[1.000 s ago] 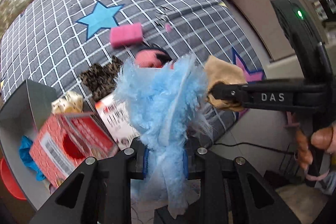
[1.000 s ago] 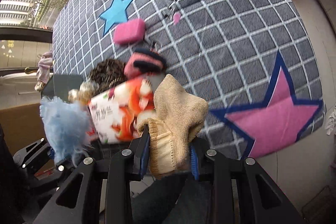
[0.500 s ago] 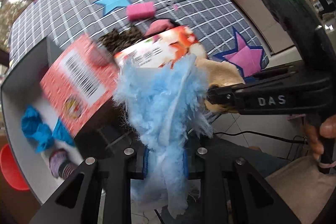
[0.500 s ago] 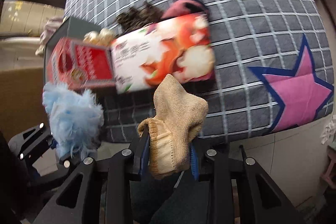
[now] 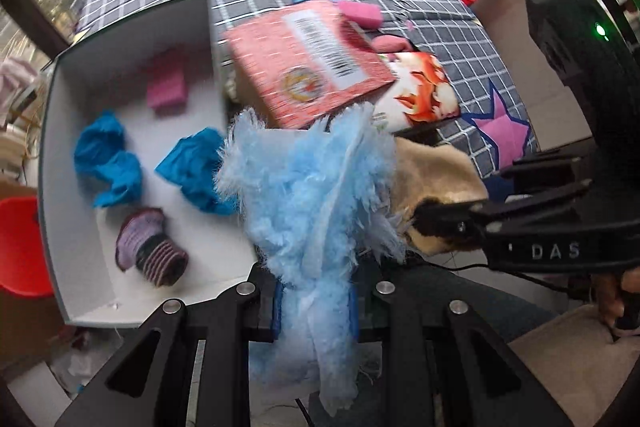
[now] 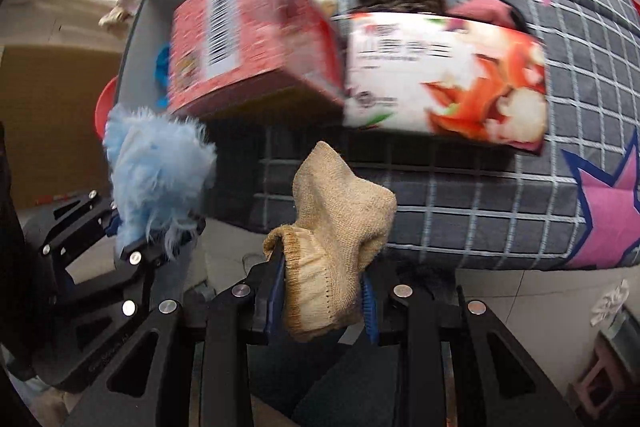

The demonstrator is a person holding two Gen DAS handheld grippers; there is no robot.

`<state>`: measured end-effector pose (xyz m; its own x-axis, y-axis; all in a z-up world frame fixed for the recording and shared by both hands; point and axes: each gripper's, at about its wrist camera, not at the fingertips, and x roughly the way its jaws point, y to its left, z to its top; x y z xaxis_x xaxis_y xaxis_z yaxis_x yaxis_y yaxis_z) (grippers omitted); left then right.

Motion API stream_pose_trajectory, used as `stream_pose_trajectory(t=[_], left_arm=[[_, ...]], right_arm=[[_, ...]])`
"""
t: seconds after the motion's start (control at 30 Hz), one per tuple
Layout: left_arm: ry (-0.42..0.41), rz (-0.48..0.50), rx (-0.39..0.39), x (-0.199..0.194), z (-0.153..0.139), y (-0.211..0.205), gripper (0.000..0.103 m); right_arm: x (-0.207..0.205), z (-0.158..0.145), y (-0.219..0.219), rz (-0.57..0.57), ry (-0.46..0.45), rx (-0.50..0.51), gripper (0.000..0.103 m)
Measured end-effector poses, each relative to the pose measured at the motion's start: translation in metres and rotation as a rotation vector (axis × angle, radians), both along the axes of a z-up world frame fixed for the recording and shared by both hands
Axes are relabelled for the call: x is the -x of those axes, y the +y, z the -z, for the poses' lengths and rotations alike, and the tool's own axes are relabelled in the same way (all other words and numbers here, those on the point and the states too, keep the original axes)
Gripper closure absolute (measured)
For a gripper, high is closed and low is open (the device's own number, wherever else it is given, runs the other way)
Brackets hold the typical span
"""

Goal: Organize soft objects
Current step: 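Carry the fluffy item and beige sock with both tools over the white box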

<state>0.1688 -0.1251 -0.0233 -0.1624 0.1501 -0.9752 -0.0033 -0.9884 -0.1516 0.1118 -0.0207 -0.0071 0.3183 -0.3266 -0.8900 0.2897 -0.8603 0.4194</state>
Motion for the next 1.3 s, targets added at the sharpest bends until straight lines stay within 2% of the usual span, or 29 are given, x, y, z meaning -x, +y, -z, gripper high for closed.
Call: stream_pose_trajectory(t=[0.17,0.5,0.8,0.9,0.93,1.3], left_arm=[[0.015,-0.085,-0.002,-0.013,-0.002,-0.030,0.077],[0.045,-0.359,0.019,-0.034,-0.005,-0.110,0.077],[0.070,-0.507,0.032,-0.039,-0.007,-0.150,0.077],[0.077,-0.528,0.030,-0.039,-0.009,-0.156,0.077],[0.081,-0.490,0.005,-0.037,-0.009,-0.158,0.077],[0.086,-0.516,-0.002,-0.024,-0.007,-0.164,0.077]], right_arm=[[-0.009,-0.006,-0.034,-0.077,0.009,0.025,0.070],[-0.009,-0.024,-0.101,-0.204,0.052,0.077,0.070],[0.005,-0.038,-0.145,-0.252,0.109,0.105,0.070],[0.015,-0.044,-0.157,-0.249,0.125,0.109,0.070],[0.018,-0.045,-0.161,-0.246,0.129,0.112,0.070],[0.044,-0.051,-0.181,-0.223,0.153,0.116,0.070]])
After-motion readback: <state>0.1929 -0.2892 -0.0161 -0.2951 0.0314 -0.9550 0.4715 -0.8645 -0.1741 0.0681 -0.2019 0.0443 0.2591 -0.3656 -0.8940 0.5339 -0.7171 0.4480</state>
